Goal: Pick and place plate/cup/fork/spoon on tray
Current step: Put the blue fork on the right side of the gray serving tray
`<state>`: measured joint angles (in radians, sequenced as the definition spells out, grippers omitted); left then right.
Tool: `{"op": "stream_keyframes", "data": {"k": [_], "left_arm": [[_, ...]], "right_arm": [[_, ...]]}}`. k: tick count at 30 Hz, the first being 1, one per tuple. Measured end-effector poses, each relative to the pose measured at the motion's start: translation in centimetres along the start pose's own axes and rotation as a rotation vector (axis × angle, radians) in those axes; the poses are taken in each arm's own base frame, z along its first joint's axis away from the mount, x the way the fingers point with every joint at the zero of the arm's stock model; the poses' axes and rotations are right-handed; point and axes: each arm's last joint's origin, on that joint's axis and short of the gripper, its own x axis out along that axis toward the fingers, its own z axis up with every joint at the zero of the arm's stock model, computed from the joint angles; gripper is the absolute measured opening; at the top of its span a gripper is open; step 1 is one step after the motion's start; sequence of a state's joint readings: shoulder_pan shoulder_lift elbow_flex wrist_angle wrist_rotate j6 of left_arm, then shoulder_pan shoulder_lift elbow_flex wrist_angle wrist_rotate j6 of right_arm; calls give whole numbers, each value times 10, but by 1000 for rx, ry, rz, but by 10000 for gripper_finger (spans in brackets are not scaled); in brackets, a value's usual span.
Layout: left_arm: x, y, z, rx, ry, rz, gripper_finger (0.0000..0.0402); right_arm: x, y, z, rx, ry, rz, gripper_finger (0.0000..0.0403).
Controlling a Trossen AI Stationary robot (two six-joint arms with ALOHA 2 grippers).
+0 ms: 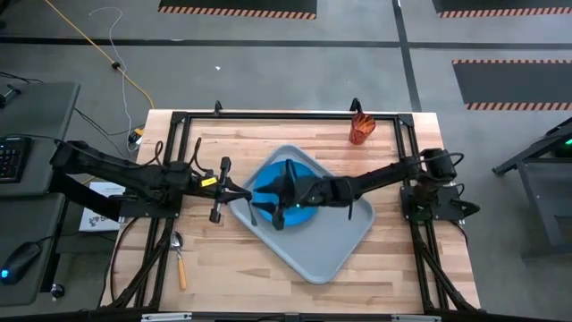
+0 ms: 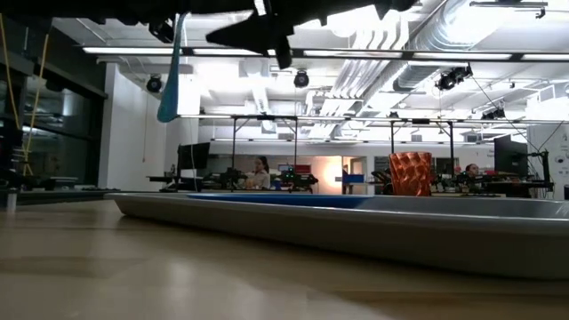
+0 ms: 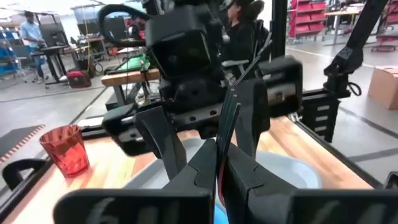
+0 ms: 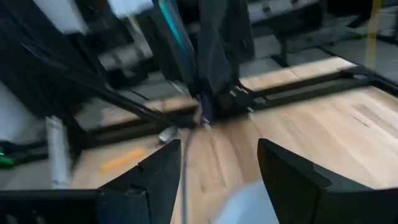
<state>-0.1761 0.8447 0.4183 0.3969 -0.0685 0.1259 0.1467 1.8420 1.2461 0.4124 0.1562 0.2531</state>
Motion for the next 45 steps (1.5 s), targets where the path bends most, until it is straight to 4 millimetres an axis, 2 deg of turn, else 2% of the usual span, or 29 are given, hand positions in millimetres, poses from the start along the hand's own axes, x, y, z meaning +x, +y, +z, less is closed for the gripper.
{"op": "stream_keyframes", "data": {"k": [4,11,22,31,34,39,45], "left_arm": [[1,1,-2,8,15,44,0],[4,4,-5,7,37,59,0],[17,9,-11,-21,26,75,0],[17,9,-11,-17,22,72,0],[17,9,-11,-14,23,72,1],[16,9,-11,-39,31,96,25],[3,12,-6,-37,47,173,81]], "right_arm": [[1,-8,3,47,1,41,204],[1,-8,6,47,-37,13,196],[5,-9,0,64,-27,-15,86],[5,-10,-2,61,-17,-15,13],[5,-10,-2,62,-15,-16,7],[5,-11,-3,45,3,-30,3],[-2,-13,0,29,53,-93,1]]}}
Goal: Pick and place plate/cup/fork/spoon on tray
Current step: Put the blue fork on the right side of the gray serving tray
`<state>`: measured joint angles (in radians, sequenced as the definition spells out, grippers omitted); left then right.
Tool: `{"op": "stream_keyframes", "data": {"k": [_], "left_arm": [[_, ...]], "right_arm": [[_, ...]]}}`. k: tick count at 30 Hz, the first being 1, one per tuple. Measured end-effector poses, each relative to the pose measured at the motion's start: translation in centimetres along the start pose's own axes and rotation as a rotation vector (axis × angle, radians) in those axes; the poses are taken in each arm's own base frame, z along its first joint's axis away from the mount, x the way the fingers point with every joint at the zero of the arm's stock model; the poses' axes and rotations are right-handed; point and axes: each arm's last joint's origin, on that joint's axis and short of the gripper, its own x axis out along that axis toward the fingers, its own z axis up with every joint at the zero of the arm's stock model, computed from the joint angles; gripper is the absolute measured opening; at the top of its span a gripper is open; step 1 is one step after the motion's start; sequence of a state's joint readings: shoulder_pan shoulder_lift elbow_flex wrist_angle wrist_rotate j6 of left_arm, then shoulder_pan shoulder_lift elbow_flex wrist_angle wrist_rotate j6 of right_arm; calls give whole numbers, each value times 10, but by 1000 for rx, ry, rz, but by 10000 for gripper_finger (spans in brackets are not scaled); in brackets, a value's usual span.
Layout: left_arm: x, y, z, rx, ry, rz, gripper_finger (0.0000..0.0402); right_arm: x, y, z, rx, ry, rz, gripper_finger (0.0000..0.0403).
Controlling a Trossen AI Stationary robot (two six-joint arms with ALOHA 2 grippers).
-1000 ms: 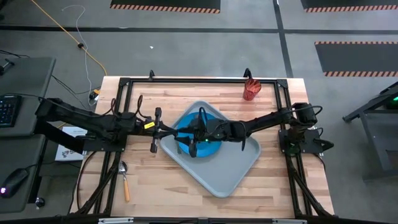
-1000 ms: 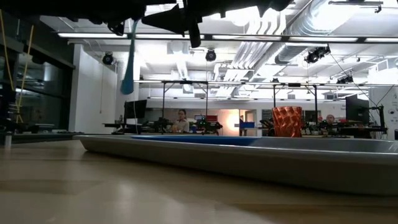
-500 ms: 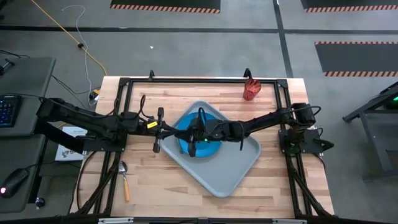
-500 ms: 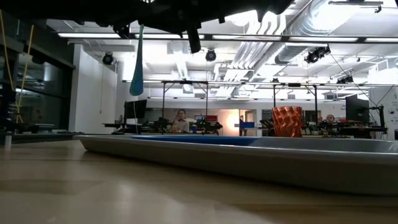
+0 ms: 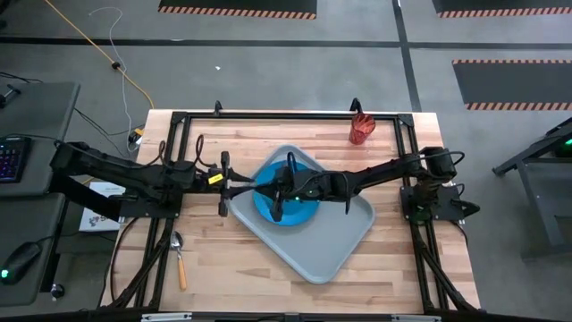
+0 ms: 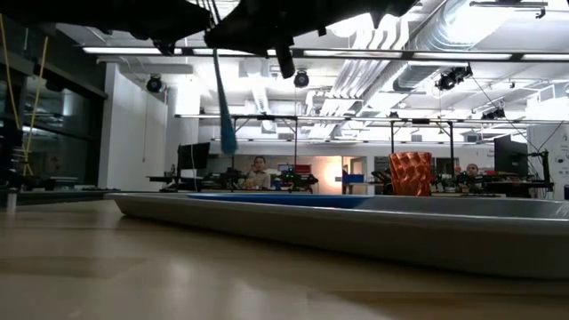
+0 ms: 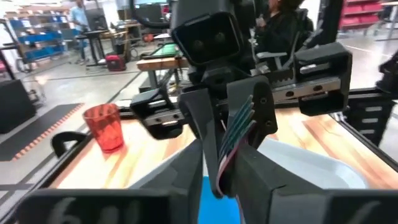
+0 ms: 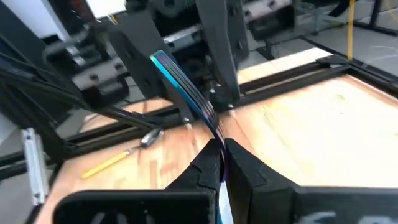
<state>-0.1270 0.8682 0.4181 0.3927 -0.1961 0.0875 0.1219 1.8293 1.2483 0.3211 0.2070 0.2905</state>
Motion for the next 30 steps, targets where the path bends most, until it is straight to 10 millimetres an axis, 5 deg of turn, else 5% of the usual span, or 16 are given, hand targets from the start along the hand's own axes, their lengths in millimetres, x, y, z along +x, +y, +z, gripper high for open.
{"op": "stream_keyframes", "data": {"k": [8,15,23,30], "left_arm": [[-21,7,10,-10,-24,51,138],[-35,10,16,-41,-50,56,143],[-40,11,19,-51,-72,52,144],[-41,12,23,-60,-115,52,145]], "right_arm": [[-29,17,4,-64,89,-132,0],[-84,55,-6,-29,107,-349,0],[-174,72,-63,319,-111,-452,0],[-184,48,-130,721,-298,-430,0]]}}
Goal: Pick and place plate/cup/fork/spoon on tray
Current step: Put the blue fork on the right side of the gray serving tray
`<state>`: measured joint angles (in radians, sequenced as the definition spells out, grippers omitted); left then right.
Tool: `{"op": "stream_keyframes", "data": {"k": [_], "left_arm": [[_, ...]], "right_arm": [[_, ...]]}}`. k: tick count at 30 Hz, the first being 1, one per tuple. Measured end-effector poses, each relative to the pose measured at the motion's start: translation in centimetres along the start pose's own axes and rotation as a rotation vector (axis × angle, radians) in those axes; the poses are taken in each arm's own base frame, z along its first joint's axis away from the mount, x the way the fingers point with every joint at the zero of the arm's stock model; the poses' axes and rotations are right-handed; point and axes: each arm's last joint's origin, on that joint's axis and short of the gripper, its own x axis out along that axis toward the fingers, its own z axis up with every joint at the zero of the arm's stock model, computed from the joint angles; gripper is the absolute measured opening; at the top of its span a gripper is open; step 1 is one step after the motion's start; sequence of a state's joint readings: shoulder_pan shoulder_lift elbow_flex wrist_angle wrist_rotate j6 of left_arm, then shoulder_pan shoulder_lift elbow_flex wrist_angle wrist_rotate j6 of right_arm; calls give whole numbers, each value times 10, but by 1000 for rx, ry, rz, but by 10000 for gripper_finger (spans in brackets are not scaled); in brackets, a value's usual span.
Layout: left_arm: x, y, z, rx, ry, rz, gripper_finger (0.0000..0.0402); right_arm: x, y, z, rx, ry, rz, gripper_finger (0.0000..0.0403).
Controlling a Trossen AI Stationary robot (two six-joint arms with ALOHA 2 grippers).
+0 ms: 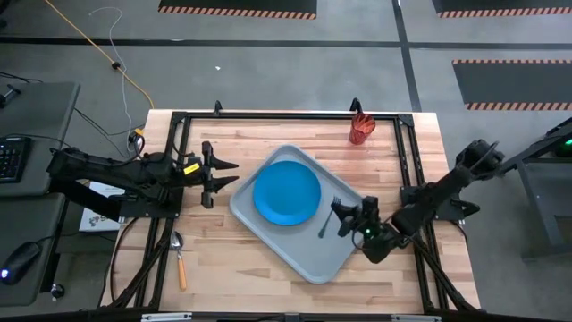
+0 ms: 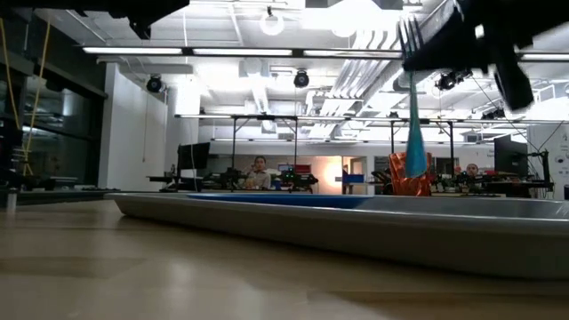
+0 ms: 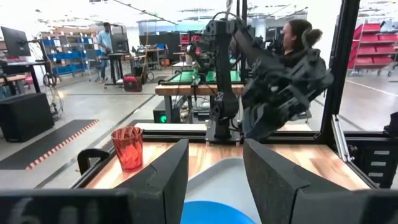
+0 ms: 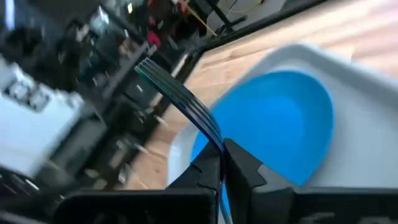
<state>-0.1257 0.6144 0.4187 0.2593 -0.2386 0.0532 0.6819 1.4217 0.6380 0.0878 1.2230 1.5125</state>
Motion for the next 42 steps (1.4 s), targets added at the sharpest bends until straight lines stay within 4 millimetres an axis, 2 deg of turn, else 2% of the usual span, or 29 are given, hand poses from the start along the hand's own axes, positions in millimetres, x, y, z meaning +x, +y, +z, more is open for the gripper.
{"op": "stream_keyframes", "data": {"k": [4,11,19,29,42], "left_arm": [[0,0,0,0,-1,0,145],[0,0,-1,0,10,-1,145],[0,0,-1,-14,9,-1,145],[0,0,-1,-14,9,-1,145],[0,0,-1,-14,9,-1,145]], "right_arm": [[6,-15,-16,115,-40,32,0],[15,-22,-40,199,-41,19,0],[23,-43,-62,286,-54,-21,0],[31,-50,-63,293,-4,-73,7],[33,-54,-63,219,49,-111,97]]}}
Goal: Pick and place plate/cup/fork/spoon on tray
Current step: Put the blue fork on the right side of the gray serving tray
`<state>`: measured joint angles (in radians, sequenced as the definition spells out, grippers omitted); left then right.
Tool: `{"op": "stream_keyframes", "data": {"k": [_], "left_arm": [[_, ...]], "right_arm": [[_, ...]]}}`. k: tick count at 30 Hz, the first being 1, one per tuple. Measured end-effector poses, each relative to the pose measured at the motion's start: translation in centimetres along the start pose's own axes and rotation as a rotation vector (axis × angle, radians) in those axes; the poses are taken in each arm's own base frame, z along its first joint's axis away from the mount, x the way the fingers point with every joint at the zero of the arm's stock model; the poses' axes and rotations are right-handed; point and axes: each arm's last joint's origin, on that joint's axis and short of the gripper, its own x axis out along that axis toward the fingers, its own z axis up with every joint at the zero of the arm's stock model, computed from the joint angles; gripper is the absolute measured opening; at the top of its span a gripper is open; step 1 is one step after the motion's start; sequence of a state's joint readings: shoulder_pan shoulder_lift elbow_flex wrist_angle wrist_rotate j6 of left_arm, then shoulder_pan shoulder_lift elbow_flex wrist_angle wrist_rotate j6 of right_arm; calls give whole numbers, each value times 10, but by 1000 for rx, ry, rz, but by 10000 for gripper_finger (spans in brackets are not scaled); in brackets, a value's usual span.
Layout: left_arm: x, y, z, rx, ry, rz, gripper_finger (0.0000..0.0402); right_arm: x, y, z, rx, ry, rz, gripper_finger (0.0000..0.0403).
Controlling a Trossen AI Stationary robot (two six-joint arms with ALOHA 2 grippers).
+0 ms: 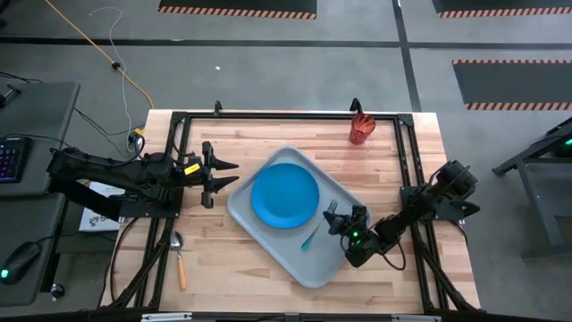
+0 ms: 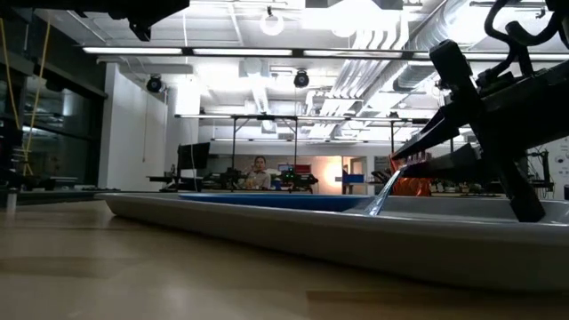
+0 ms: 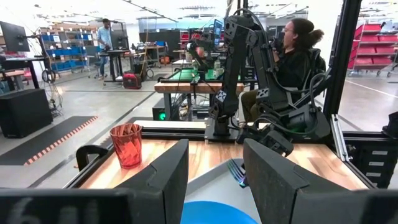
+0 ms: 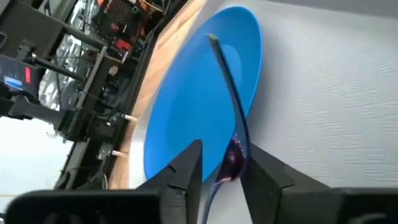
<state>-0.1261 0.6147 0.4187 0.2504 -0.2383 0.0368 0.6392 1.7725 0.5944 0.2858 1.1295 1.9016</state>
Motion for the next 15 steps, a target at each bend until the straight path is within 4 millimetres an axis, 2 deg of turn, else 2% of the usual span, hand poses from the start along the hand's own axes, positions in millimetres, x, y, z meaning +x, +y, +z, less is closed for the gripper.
{"op": "stream_keyframes", "data": {"k": [6,15], "left_arm": [[0,0,0,0,0,0,145],[0,0,0,0,0,0,145]], "right_arm": [[0,0,-1,-62,38,-10,119],[2,-1,0,-83,73,-35,122]]}}
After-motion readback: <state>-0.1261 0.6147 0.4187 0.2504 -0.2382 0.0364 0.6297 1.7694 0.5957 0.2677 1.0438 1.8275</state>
